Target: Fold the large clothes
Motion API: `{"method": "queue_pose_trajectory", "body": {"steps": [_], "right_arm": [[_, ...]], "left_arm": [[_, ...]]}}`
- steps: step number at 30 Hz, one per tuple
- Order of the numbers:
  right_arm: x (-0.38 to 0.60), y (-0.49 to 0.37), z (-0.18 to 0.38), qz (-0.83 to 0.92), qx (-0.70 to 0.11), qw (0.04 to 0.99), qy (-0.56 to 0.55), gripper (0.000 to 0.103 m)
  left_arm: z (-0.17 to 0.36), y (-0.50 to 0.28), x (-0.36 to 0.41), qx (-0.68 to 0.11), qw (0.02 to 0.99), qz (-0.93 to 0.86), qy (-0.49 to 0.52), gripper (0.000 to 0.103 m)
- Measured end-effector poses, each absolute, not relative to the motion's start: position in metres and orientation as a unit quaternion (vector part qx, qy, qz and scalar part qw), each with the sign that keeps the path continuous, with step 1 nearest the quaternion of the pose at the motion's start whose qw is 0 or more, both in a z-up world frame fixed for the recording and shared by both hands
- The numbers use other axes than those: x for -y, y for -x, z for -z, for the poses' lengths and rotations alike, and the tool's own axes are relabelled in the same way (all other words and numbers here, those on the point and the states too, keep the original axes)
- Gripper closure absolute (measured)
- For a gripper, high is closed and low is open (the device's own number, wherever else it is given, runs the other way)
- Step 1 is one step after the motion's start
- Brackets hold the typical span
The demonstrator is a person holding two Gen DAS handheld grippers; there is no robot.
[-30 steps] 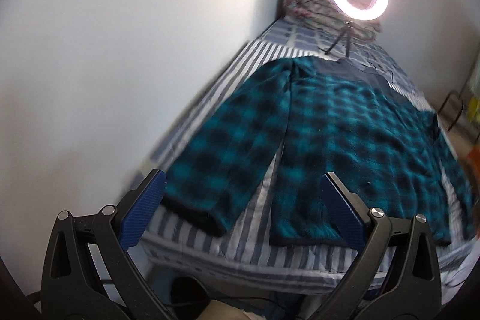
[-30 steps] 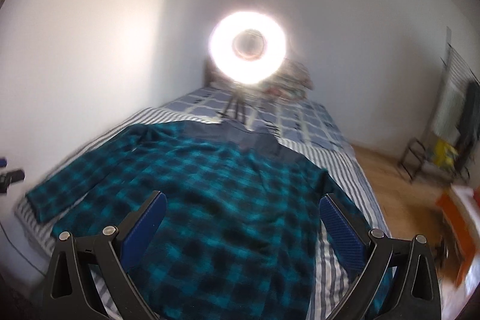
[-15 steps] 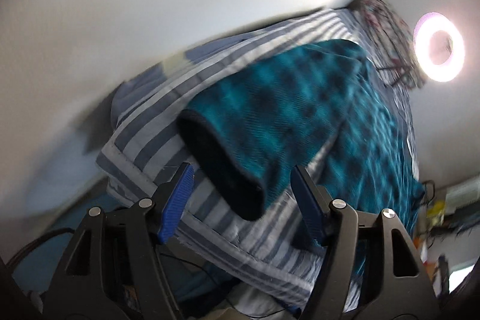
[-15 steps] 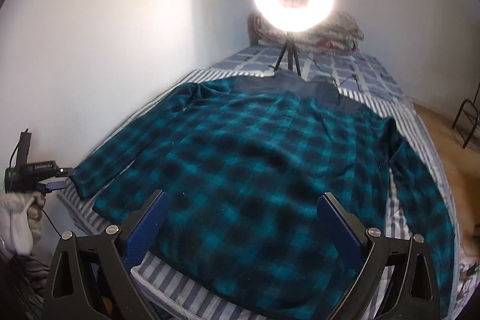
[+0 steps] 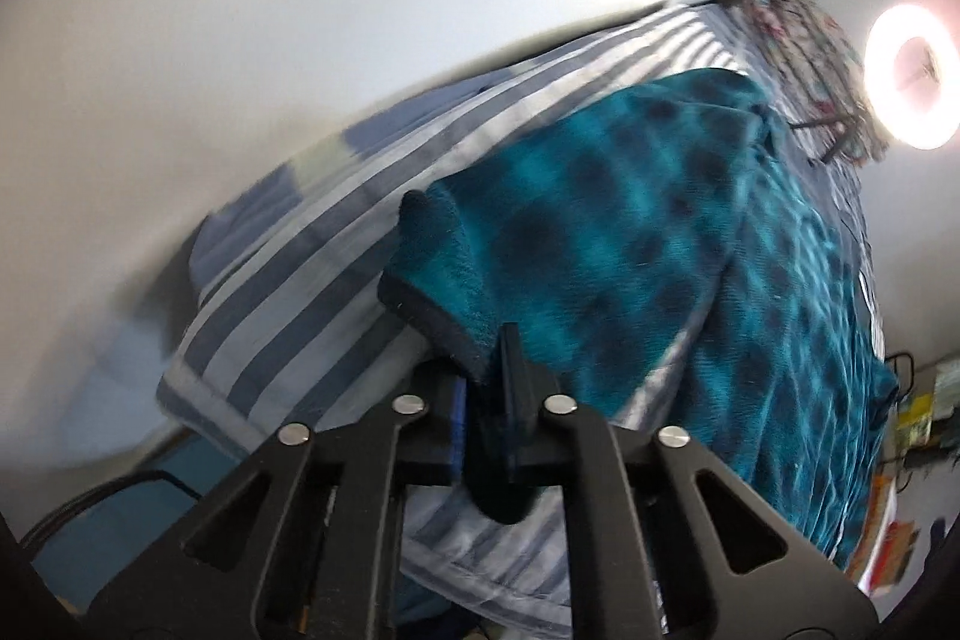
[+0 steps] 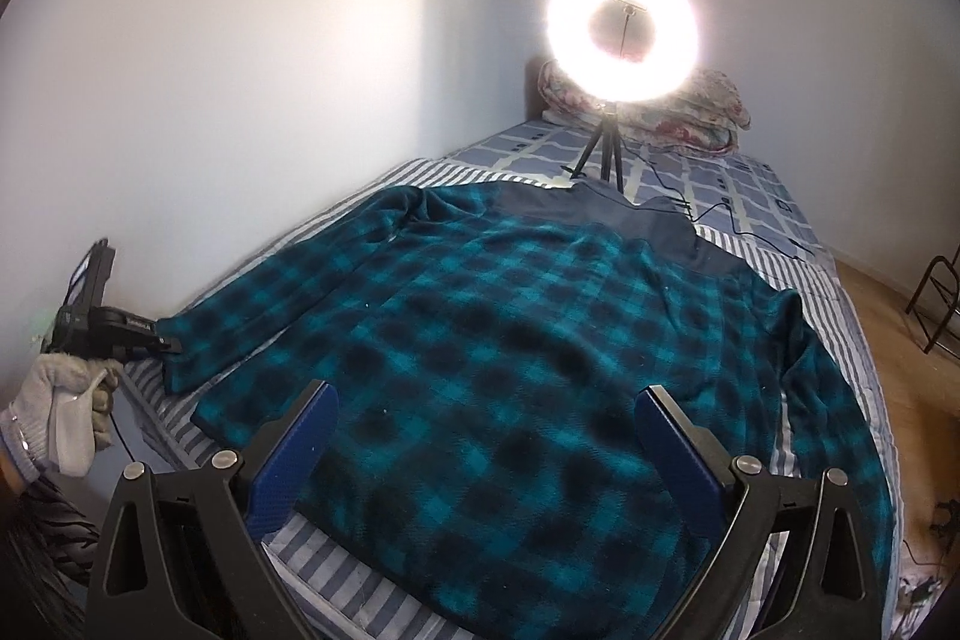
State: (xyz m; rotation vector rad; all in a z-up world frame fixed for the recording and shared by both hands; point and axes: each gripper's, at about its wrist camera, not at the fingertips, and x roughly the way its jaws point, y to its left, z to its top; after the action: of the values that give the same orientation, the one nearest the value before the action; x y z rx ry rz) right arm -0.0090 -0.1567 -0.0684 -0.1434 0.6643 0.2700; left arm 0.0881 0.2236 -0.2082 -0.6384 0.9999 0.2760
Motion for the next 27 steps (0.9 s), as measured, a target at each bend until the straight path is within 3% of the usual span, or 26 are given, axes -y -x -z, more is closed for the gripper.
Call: {"method": "queue_pose_trajectory", "body": {"steps": [3, 7, 17, 27], "right_arm": [[0.155, -0.004, 0.073, -0.143, -0.348, 0.925, 0.055, 0.003], [0.147, -0.037, 0.072, -0.175, -0.385, 0.906, 0.032, 0.018], [0.111, -0.168, 0.065, -0.235, -0.438, 0.867, -0.032, 0.032], [0.011, -0.307, 0.102, -0.275, -0.518, 0.805, -0.082, 0.034]], "left_arm": [[0.182, -0.091, -0.206, -0.449, 0.847, -0.103, 0.263, 0.099], [0.143, -0.096, -0.177, -0.424, 0.877, -0.059, 0.221, 0.1], [0.097, -0.098, -0.103, -0.409, 0.904, 0.056, 0.114, 0.1], [0.102, -0.086, -0.053, -0.411, 0.9, 0.14, 0.042, 0.1]]}}
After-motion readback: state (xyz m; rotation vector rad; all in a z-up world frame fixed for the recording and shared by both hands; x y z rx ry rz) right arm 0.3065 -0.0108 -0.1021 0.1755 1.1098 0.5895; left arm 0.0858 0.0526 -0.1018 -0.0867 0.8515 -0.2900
